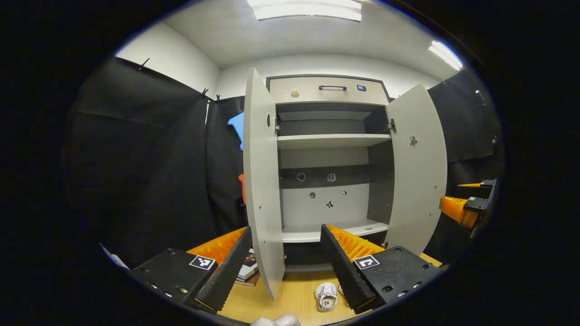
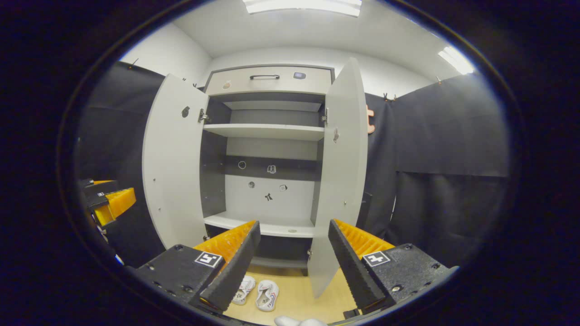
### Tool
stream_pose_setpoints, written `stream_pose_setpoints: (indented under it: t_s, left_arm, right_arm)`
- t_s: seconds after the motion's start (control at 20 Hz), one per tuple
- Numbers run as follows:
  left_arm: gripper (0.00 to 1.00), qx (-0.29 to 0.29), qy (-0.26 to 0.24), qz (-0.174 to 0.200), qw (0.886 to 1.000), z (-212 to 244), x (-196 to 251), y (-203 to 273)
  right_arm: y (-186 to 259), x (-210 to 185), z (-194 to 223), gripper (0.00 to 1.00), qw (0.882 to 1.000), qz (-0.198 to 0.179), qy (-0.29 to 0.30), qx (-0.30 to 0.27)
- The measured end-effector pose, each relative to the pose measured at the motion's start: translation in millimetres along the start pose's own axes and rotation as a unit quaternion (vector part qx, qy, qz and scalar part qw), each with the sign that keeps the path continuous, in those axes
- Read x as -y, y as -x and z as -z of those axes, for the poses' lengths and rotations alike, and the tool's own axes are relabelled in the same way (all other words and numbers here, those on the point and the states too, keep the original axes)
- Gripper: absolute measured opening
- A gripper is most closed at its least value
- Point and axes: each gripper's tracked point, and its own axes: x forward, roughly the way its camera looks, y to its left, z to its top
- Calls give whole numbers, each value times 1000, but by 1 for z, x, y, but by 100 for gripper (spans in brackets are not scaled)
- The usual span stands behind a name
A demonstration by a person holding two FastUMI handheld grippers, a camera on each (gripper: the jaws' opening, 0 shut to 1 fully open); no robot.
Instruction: Grab one shoe with the right hand and put it into the shoe cabinet, grab the other shoe with the left hand and put it into the shoe cabinet; then close the right door with the right hand and the left door with the left hand.
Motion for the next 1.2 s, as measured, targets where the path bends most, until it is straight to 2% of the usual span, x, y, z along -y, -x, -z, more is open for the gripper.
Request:
stream_pose_setpoints:
  t_s: [0.2,0.3,0.6,0.7,0.8,0.95,1.2]
  left_arm:
    - [95,1,-4,-1,1000,1,-3,0]
    - [95,-2,-3,-1,1000,5,-4,1]
    - [95,-17,-7,-5,1000,22,-11,3]
    - [95,-21,-8,-5,1000,25,-12,4]
    - [95,-23,-13,-6,1000,28,-15,5]
    - [95,-27,-19,-9,999,29,-17,5]
    - [96,-31,-23,-17,999,30,-26,4]
  right_arm:
    - [-4,-6,27,98,1000,-2,3,-14]
    - [-5,-10,54,98,1000,-7,6,-30]
    - [-11,-35,175,98,994,-24,6,-103]
    - [-15,-49,228,96,990,-36,8,-137]
    - [-18,-61,277,98,984,-46,3,-170]
    - [-27,-87,351,96,971,-66,1,-230]
    - [-60,-107,425,98,956,-67,2,-286]
